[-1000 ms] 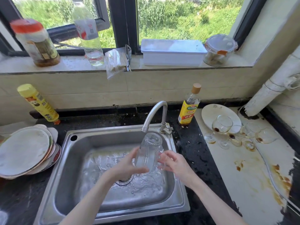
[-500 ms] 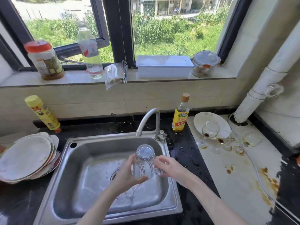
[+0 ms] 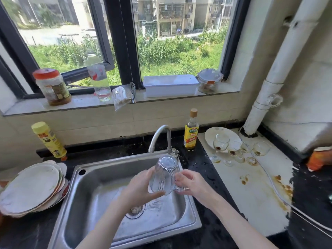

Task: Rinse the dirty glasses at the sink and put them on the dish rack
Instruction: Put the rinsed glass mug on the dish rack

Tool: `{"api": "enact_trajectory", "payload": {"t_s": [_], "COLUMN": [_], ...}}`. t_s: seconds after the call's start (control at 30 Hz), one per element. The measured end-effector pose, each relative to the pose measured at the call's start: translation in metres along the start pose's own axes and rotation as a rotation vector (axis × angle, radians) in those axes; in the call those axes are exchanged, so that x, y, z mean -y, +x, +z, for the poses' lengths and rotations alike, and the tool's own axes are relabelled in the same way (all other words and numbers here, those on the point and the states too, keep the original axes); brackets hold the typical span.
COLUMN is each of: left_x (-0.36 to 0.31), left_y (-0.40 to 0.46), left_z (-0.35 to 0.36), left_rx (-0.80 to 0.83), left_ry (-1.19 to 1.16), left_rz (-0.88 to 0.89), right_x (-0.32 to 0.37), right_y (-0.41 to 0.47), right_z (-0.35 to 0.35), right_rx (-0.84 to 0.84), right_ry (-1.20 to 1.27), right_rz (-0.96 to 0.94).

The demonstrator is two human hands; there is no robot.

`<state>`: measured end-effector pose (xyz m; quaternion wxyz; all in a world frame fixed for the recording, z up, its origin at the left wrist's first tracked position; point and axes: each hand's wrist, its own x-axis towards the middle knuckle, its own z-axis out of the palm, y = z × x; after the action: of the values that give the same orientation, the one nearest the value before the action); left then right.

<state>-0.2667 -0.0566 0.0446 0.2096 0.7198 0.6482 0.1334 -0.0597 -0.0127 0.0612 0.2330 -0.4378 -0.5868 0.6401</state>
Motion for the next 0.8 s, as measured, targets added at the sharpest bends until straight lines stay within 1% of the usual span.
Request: {"api": "enact_trajectory", "payload": {"t_s": [0.1, 0.13, 0.2, 0.27, 0.4, 0.47, 0.63, 0.8], "left_x": [0.004, 0.003, -0.004, -0.012, -0.040, -0.062, -0.134, -0.220], "left_y": [-0.011, -0.017, -0.032, -0.048, -0.084, -0.098, -0.140, -0.198], "left_z": [0.005, 0.006, 0.008, 0.015, 0.042, 0.057, 0.091, 0.140], "left_rx": [0.083, 0.086, 0.054, 0.078, 0.239, 0.246, 0.335, 0.482], "left_ry": [0.191, 0.235, 0.347, 0.410, 0.366, 0.344, 0.357, 0.252], "left_rz": [0.061, 0.091, 0.208, 0.281, 0.451, 0.558, 0.786, 1.043], "right_x": [-0.010, -0.015, -0.030, -0.048, -0.080, -0.093, -0.122, -0.150], "right_y": [-0.030, -0.042, -0.071, -0.106, -0.199, -0.249, -0.366, -0.478], "right_z": [0.002, 0.003, 0.009, 0.018, 0.043, 0.054, 0.078, 0.095], "right_rx": [-0.148, -0.196, -0.298, -0.401, -0.649, -0.770, -1.029, -1.294], "right_ry": [0.024, 0.038, 0.072, 0.132, 0.329, 0.387, 0.433, 0.488], "right_rz": [-0.007, -0.005, 0.006, 0.019, 0.072, 0.103, 0.172, 0.206]}}
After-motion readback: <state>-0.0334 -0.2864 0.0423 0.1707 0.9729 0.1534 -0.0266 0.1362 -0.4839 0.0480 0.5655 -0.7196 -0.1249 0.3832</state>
